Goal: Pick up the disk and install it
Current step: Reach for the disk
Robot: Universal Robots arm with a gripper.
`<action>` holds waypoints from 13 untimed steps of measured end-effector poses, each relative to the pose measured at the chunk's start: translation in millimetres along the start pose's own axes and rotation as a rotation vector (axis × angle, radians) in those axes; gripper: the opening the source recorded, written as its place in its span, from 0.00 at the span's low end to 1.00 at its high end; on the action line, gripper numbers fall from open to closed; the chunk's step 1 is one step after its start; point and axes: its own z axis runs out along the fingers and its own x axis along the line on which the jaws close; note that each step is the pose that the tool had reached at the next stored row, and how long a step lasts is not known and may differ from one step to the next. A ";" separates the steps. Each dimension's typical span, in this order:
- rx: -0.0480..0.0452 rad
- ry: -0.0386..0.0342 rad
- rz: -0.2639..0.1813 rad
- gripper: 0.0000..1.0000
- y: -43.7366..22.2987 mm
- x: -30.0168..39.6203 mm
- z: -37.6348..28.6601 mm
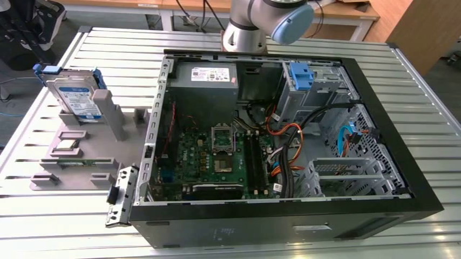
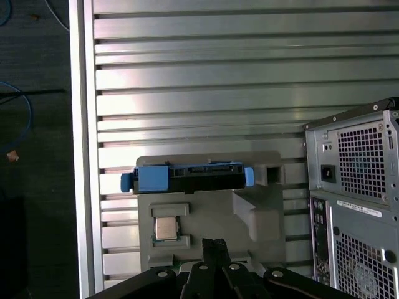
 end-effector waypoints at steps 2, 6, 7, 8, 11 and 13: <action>0.0000 0.0000 0.000 0.10 0.0 0.3 0.0; 0.0000 0.0000 0.000 0.10 -0.1 1.5 0.0; 0.0000 0.0000 0.000 0.10 -0.1 2.0 -0.1; 0.0000 0.0000 0.000 0.10 -0.2 2.5 -0.1; 0.0001 0.0000 0.000 0.10 -0.3 4.0 -0.1; 0.0000 0.0000 0.000 0.10 -0.3 5.2 -0.1</action>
